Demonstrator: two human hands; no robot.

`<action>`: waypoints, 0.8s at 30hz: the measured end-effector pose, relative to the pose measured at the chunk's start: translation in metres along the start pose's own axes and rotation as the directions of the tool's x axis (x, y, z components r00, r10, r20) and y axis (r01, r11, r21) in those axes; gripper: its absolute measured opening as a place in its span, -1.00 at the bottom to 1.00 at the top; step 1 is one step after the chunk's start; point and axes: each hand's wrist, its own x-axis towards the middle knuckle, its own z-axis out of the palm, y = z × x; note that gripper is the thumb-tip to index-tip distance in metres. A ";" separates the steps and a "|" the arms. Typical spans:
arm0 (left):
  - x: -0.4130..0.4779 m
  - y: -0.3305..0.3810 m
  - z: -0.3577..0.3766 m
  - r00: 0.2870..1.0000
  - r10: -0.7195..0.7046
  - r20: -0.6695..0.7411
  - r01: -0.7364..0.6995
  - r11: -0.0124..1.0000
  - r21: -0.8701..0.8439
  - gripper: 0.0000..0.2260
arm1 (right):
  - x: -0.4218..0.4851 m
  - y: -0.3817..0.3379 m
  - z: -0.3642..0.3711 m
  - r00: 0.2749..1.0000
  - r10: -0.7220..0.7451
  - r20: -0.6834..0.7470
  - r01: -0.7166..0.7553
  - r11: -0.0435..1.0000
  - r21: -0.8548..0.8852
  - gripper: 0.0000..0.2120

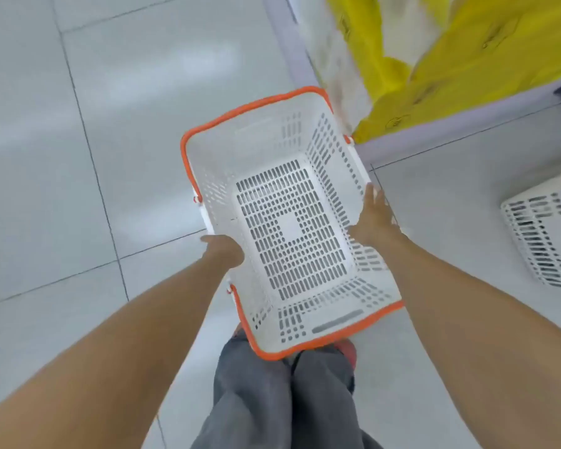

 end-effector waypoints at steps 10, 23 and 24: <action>-0.024 -0.046 -0.027 0.992 -0.003 -0.127 -0.013 0.992 -0.126 -0.67 | -0.021 -0.014 -0.020 0.987 0.139 -0.077 -0.115 0.961 0.251 -0.53; -0.132 -0.122 -0.324 0.990 -0.047 -0.133 0.029 0.991 -0.130 -0.79 | -0.173 -0.205 -0.228 0.985 0.095 0.145 -0.147 0.898 0.415 -0.69; -0.133 -0.126 -0.352 0.989 -0.045 -0.144 0.026 0.990 -0.136 -0.78 | -0.181 -0.226 -0.249 0.985 0.086 0.150 -0.142 0.896 0.420 -0.69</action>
